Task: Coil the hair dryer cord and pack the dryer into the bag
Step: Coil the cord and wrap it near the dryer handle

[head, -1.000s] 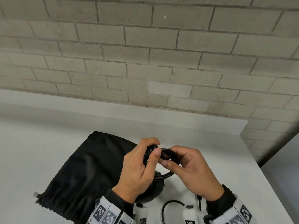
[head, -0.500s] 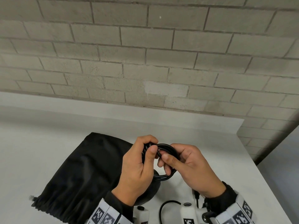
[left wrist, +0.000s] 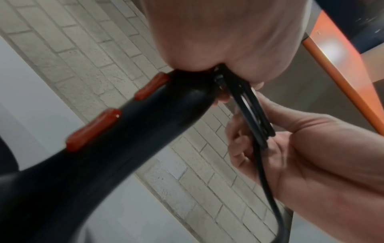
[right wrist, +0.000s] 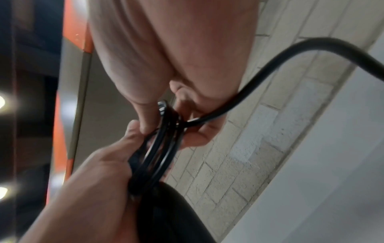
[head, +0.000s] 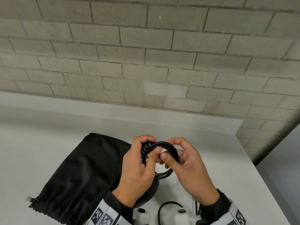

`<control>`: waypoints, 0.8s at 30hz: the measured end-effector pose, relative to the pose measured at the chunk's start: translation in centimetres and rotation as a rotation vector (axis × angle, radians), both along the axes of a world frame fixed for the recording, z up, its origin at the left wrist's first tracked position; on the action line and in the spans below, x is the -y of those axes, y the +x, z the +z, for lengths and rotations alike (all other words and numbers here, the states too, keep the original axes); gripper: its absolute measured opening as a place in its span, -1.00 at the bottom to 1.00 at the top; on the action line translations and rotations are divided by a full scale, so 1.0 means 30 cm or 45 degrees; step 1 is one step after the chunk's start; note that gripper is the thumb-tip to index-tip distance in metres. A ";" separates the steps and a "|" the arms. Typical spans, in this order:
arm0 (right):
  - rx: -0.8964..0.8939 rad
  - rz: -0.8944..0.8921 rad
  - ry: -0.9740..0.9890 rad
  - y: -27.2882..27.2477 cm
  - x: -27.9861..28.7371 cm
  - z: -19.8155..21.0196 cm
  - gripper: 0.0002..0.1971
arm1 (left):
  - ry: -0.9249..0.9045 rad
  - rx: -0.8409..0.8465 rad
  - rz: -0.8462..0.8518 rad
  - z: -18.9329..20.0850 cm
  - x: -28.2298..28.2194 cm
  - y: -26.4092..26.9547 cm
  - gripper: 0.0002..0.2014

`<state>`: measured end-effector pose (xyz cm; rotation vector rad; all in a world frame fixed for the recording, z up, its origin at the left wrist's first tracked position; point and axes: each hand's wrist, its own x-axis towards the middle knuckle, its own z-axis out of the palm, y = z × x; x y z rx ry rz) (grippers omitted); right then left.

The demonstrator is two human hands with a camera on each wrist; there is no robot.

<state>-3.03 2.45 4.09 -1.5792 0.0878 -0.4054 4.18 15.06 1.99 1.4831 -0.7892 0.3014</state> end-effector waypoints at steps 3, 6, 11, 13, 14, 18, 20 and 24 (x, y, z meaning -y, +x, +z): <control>0.151 -0.481 -0.420 -0.026 -0.031 -0.028 -0.60 | 0.002 -0.029 0.047 -0.013 0.008 0.007 -0.80; 0.418 -0.722 -0.834 -0.051 -0.072 -0.057 -0.77 | -0.011 -0.023 0.069 -0.013 0.011 0.012 -0.81; 0.166 -0.709 -1.090 -0.047 -0.098 -0.105 -0.69 | -0.024 -0.015 0.070 -0.020 0.014 0.010 -0.82; 0.022 -0.683 -1.128 -0.046 -0.099 -0.099 -0.70 | -0.017 -0.007 0.084 -0.023 0.015 0.011 -0.82; -0.041 -0.642 -1.078 -0.047 -0.098 -0.088 -0.74 | -0.012 -0.002 0.099 -0.025 0.014 0.014 -0.82; -0.254 -0.384 -0.652 -0.054 -0.089 -0.022 -0.86 | 0.049 0.077 0.213 -0.038 0.008 0.039 -0.80; -0.280 -0.279 -0.336 -0.061 -0.080 0.013 -0.79 | 0.088 0.148 0.289 -0.037 0.003 0.043 -0.83; -0.304 -0.019 0.331 -0.082 -0.048 0.062 -0.58 | 0.115 0.236 0.322 -0.032 0.000 0.035 -0.85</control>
